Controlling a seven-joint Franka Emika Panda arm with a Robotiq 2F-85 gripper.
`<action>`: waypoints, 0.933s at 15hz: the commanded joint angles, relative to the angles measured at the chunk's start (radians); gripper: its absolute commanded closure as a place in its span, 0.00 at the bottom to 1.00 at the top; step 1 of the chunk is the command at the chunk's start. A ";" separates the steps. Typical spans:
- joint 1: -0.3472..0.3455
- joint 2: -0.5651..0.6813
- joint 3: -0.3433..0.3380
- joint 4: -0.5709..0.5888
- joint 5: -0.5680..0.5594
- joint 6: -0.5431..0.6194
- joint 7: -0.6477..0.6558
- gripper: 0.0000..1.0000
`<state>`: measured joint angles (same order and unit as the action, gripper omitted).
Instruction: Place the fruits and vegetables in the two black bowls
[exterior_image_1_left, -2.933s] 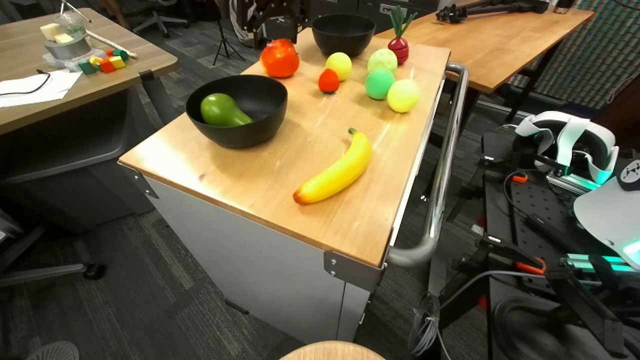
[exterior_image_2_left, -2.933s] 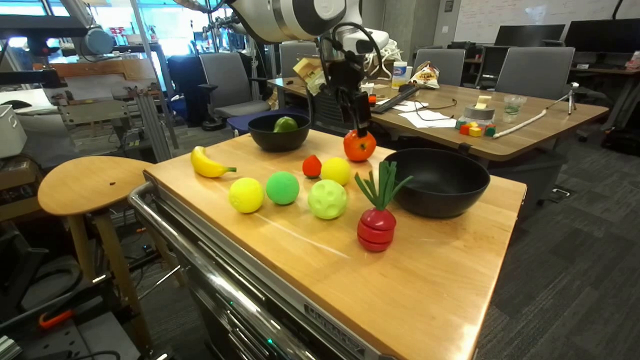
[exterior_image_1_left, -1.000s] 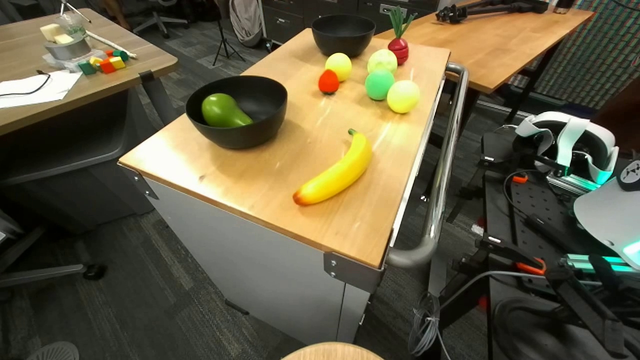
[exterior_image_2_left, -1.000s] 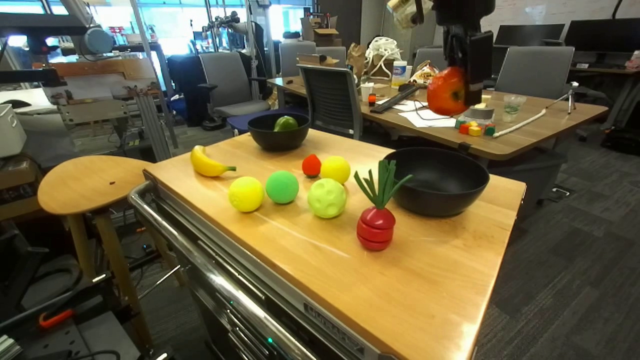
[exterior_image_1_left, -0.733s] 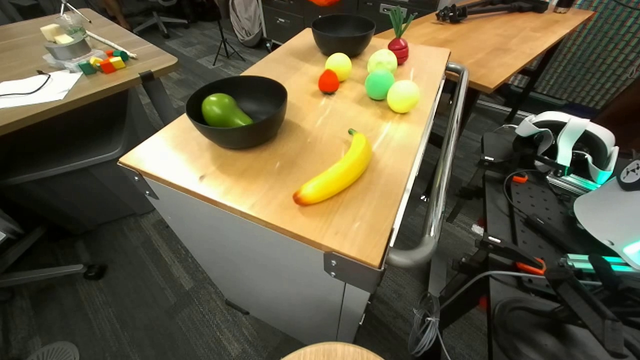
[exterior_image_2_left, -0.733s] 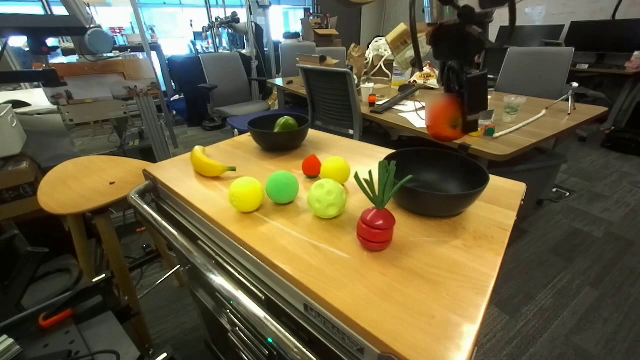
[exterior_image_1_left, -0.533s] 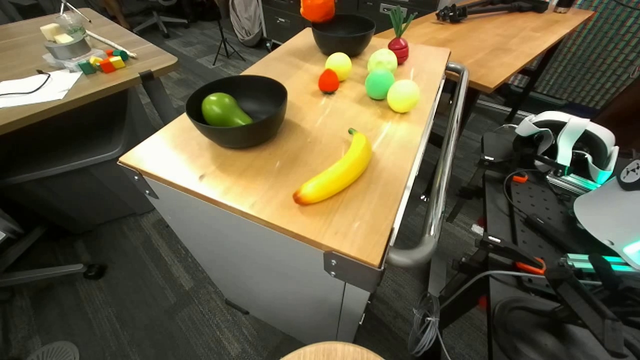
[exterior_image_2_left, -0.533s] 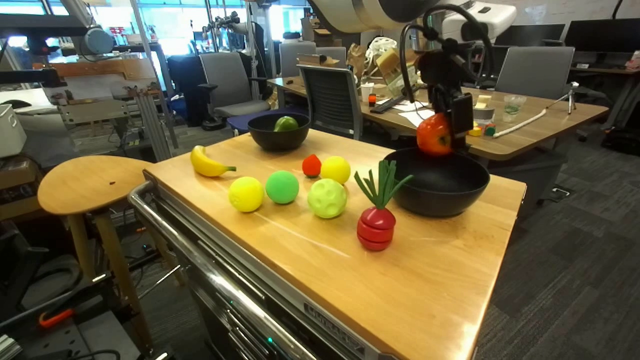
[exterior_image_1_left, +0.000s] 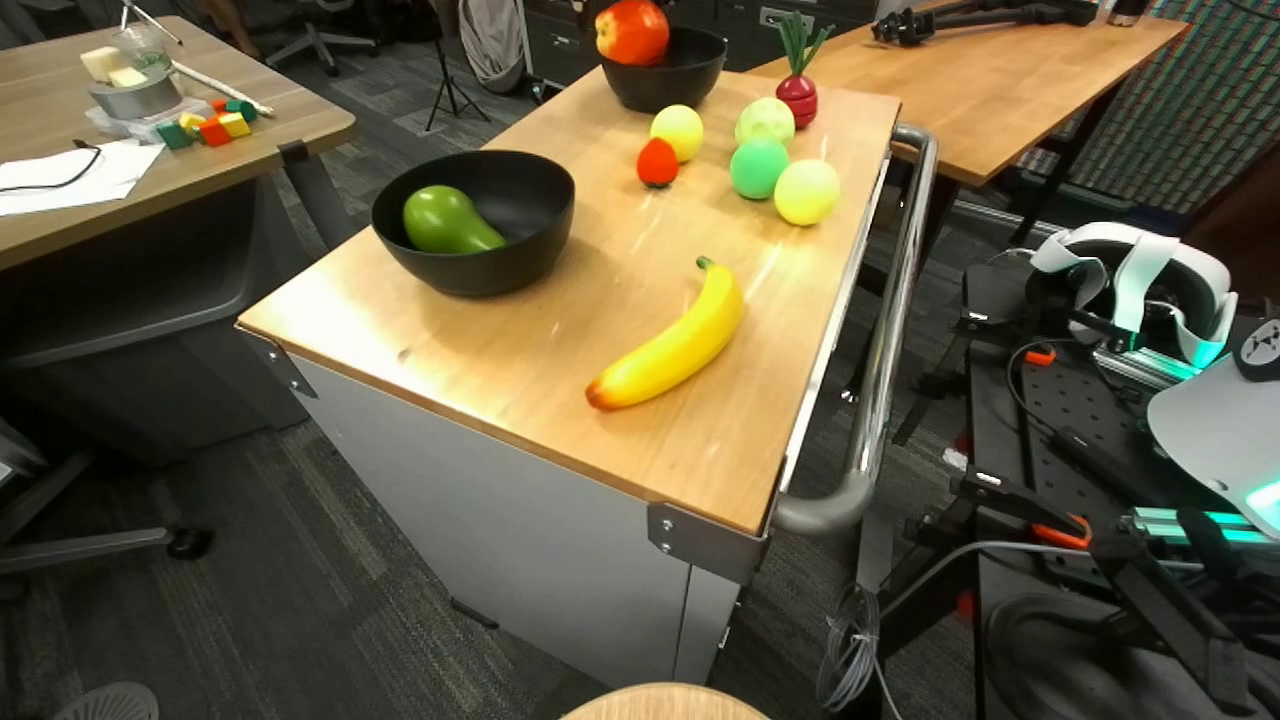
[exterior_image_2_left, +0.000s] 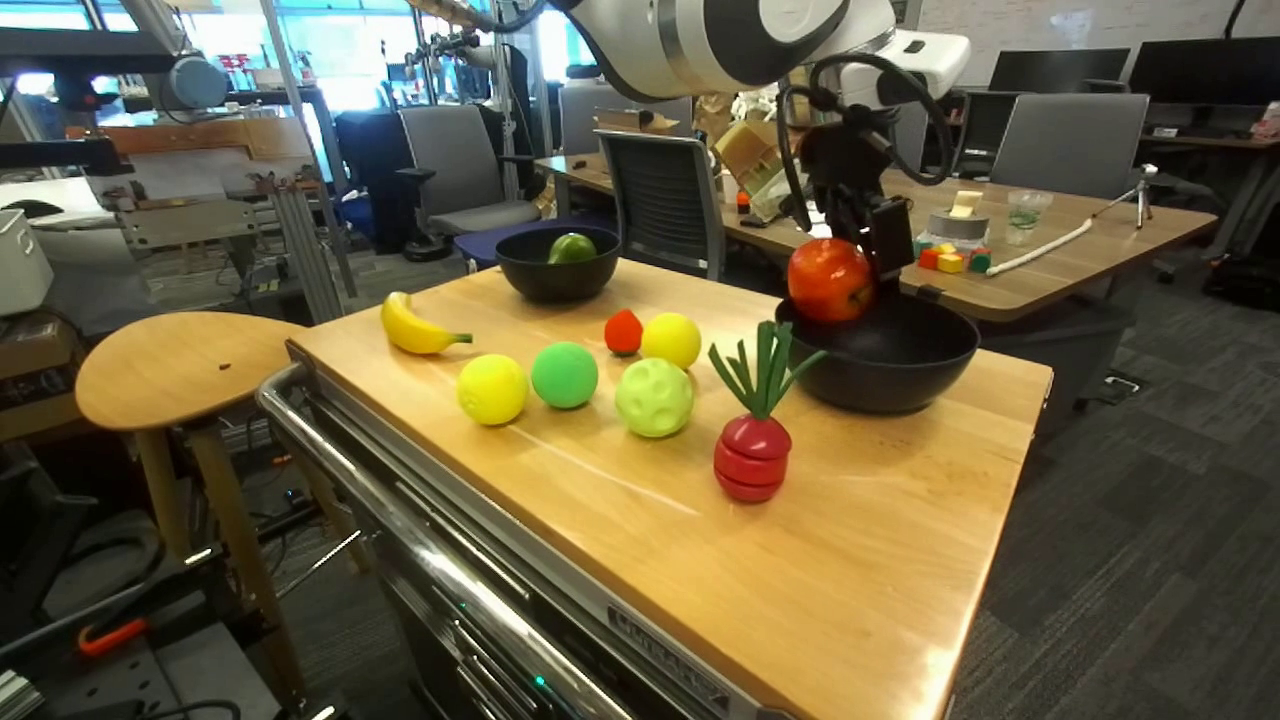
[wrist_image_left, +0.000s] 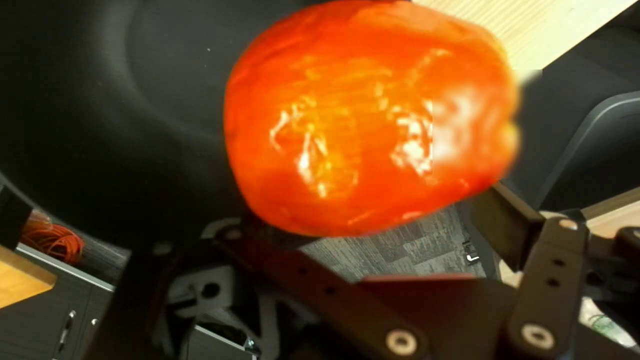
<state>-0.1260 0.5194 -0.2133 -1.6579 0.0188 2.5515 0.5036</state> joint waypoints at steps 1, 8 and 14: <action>0.037 -0.136 -0.026 -0.150 -0.037 0.084 -0.047 0.00; 0.035 -0.293 0.004 -0.332 -0.046 0.082 -0.115 0.00; 0.021 -0.371 0.118 -0.517 0.141 0.077 -0.332 0.00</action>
<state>-0.0936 0.2187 -0.1451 -2.0749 0.0824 2.6378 0.2723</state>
